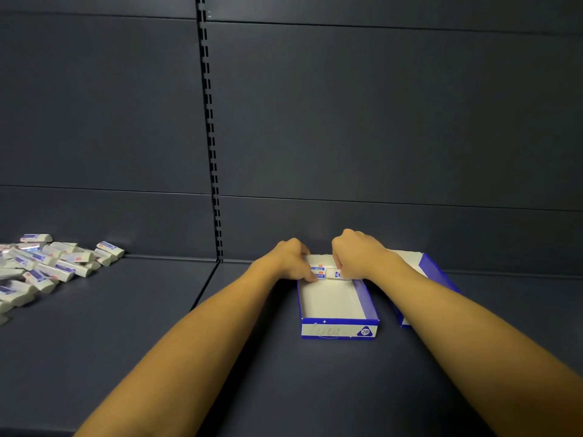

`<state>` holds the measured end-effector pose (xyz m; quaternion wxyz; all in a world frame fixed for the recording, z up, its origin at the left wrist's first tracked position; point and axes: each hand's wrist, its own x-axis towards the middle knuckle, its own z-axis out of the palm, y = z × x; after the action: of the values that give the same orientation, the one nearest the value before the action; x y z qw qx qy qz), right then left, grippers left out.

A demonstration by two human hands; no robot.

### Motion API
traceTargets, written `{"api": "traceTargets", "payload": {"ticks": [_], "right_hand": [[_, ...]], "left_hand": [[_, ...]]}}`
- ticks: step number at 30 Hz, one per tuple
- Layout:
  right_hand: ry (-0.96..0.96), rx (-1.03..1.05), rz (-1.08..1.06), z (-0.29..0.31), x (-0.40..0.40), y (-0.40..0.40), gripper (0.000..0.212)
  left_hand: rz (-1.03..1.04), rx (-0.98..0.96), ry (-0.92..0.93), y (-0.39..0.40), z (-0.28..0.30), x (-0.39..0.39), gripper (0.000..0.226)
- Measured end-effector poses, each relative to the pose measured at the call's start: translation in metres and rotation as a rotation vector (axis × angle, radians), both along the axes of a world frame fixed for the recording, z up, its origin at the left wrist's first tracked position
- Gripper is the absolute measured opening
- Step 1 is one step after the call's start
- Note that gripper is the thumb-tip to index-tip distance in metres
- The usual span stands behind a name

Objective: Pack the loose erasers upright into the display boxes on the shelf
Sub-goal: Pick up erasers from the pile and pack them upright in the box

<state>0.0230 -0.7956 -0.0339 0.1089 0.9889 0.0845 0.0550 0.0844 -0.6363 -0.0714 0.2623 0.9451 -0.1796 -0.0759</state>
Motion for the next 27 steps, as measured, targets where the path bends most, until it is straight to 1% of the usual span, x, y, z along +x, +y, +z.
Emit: {"api": "traceTargets", "payload": {"ticks": [8, 15, 19, 23, 27], "right_hand": [[-0.040, -0.008, 0.026, -0.009, 0.006, 0.005, 0.022], [-0.056, 0.138, -0.015, -0.012, 0.013, -0.001, 0.005], [-0.031, 0.227, -0.035, -0.011, 0.012, -0.004, 0.011], [0.004, 0.343, -0.046, -0.013, 0.009, -0.014, 0.002], [0.017, 0.407, -0.041, -0.011, 0.001, -0.020, 0.008]], "left_hand": [[-0.004, -0.001, 0.007, -0.003, -0.001, 0.004, 0.056], [-0.021, -0.015, 0.003, 0.001, -0.002, 0.005, 0.058], [-0.054, -0.001, -0.011, 0.002, 0.000, 0.002, 0.060], [-0.087, 0.051, -0.041, -0.003, 0.007, -0.002, 0.061], [-0.123, 0.076, -0.080, -0.007, 0.011, -0.003, 0.063]]}}
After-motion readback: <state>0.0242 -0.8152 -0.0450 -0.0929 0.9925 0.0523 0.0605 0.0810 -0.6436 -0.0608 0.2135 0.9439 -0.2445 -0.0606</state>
